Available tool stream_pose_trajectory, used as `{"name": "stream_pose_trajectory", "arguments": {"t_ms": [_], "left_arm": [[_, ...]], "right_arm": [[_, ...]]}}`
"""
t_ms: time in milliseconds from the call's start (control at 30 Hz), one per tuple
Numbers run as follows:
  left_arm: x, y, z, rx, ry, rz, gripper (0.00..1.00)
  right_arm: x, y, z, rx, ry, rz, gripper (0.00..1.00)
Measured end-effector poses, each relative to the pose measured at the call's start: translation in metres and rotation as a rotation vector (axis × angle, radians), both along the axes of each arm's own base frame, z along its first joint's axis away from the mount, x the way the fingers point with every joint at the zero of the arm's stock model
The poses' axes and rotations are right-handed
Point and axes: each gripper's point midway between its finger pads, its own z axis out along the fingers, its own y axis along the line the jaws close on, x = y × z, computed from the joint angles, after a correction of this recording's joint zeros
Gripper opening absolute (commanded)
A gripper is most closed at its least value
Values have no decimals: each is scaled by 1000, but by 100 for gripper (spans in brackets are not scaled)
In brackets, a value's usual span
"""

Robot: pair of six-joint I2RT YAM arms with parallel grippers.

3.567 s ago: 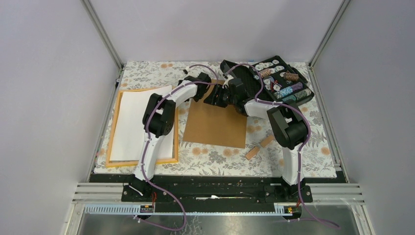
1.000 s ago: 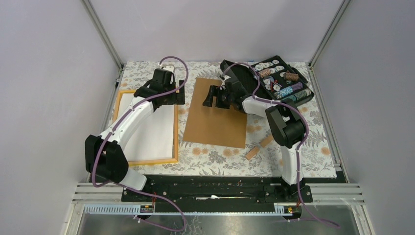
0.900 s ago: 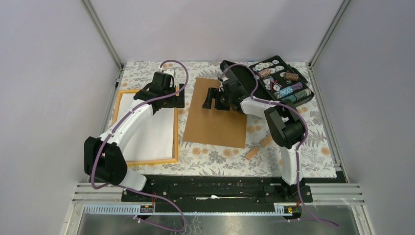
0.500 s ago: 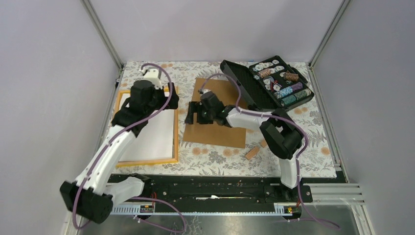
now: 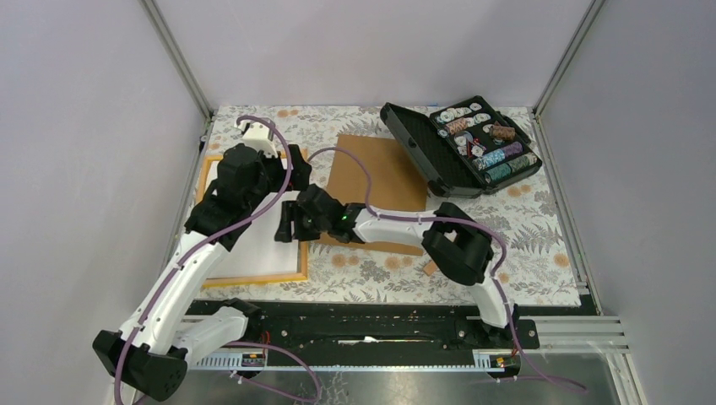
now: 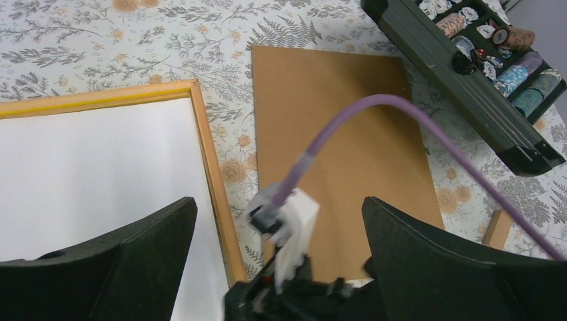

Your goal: Put the photo into the frame

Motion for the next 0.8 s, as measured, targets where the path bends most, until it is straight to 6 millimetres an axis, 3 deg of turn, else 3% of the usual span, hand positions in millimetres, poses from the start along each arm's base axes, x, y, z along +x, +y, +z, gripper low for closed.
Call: {"name": "stream_pose_trajectory", "arguments": {"t_ms": [233,467,800], "left_arm": [[-5,-1,6,-5,-18,-5,99],[-5,0,6,-4,-20,-1,99],[-5,0,6,-3,-20,1,99]], "right_arm": [[-31,33,-24,-18,36,74,63],[-40,30,-55,-78,67,83,62],[-36,20,-56,-100,42,49,62]]}}
